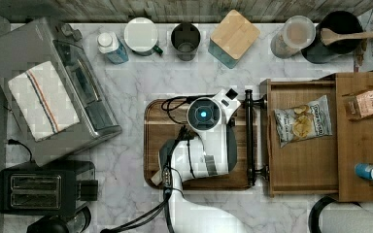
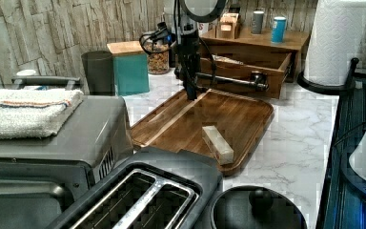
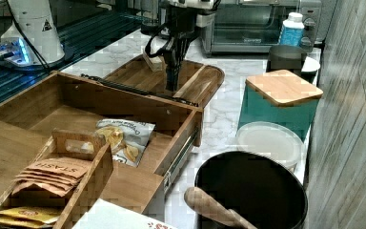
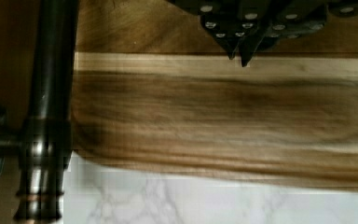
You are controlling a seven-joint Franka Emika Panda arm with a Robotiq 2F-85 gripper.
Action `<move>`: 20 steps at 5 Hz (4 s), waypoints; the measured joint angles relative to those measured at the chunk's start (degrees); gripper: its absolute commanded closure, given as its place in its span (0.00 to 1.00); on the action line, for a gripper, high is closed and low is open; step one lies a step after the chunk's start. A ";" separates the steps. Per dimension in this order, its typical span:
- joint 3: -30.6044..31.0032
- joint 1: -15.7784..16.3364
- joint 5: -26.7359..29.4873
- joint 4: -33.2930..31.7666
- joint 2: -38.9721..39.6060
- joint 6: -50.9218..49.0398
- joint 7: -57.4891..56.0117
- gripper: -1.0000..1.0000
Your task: Close the drawer.
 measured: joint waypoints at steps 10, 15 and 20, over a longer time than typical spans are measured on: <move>-3.90 -14.12 8.16 1.23 1.78 4.90 -23.36 1.00; -0.53 -31.11 12.44 21.60 13.34 -7.81 -52.51 1.00; -0.62 -31.06 12.77 24.51 14.17 -11.67 -52.51 1.00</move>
